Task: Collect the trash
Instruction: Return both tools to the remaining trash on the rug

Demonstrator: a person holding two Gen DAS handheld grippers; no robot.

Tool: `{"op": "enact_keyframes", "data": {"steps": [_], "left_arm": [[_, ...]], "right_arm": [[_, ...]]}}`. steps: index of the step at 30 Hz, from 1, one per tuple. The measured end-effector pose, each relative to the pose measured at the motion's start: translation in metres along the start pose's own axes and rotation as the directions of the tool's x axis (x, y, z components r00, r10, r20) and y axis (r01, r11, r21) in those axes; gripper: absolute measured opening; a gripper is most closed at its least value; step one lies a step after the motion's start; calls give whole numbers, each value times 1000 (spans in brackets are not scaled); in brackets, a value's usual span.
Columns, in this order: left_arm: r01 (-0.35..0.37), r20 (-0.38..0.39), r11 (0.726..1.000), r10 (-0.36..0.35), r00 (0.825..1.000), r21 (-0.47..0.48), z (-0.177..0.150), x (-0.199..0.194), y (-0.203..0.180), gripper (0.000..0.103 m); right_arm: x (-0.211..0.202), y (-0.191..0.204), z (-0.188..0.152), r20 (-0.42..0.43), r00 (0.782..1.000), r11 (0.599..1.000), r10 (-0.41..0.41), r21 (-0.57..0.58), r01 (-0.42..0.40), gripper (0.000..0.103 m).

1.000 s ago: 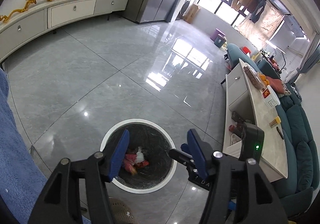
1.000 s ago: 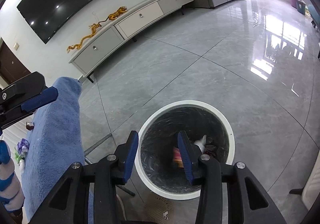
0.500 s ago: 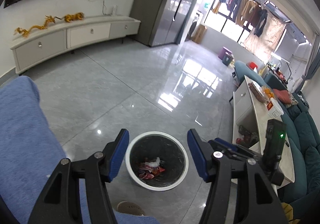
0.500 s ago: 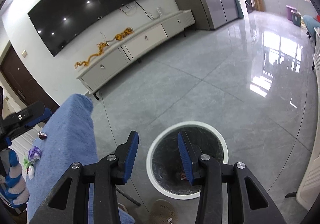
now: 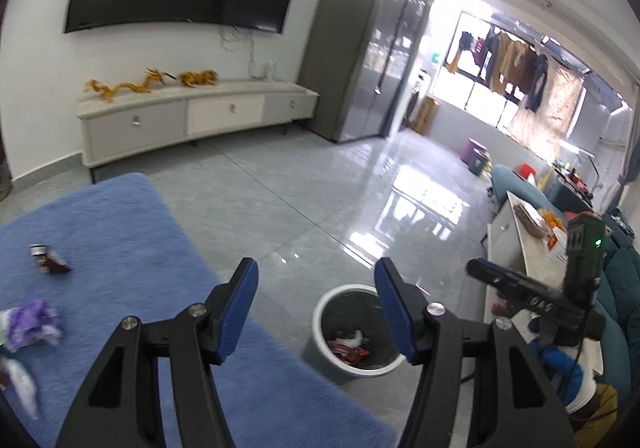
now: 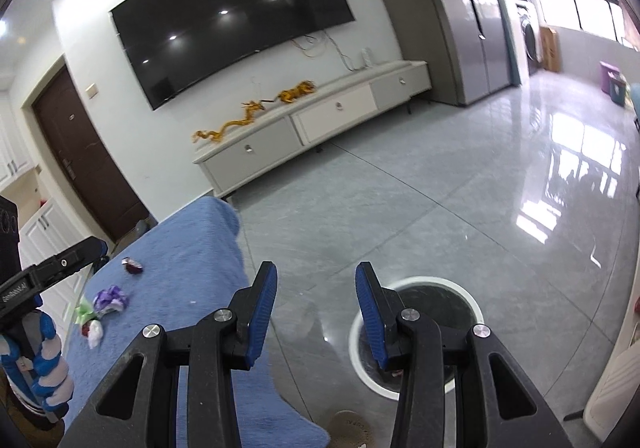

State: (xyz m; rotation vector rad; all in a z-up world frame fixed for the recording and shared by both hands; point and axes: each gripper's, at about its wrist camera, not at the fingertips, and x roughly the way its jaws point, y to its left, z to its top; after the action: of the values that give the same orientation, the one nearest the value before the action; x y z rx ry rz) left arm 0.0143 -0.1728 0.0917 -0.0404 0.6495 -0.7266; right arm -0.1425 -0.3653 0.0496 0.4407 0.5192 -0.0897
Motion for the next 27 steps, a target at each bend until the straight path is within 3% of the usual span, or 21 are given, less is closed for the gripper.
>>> {"op": "enact_keyframes", "data": {"steps": [6,8,14,21,23,27], "left_arm": [[-93,90,995,95,991,-23,-11,-63,49,63],[-122,125,992,125,984,-36,-17,-86,66,68],[-209,170,974,222,960,-93,-36,-136,126,69],[-372,112,909,396,911,-186,-77,-169,229,69],[-416,76,886,438,896,-204,-90,-173,258,69],[-476,15,857,489,872,-196,-111,-169,292,69]], "right_arm": [[-6,54,10,22,998,995,56,-84,-54,43],[-5,72,11,23,997,991,77,-108,-74,46],[8,132,16,-8,988,968,152,-201,-150,53],[46,198,12,-96,971,924,219,-298,-238,67],[63,223,6,-133,964,908,232,-325,-263,79],[101,264,-9,-223,939,866,263,-374,-331,84]]}}
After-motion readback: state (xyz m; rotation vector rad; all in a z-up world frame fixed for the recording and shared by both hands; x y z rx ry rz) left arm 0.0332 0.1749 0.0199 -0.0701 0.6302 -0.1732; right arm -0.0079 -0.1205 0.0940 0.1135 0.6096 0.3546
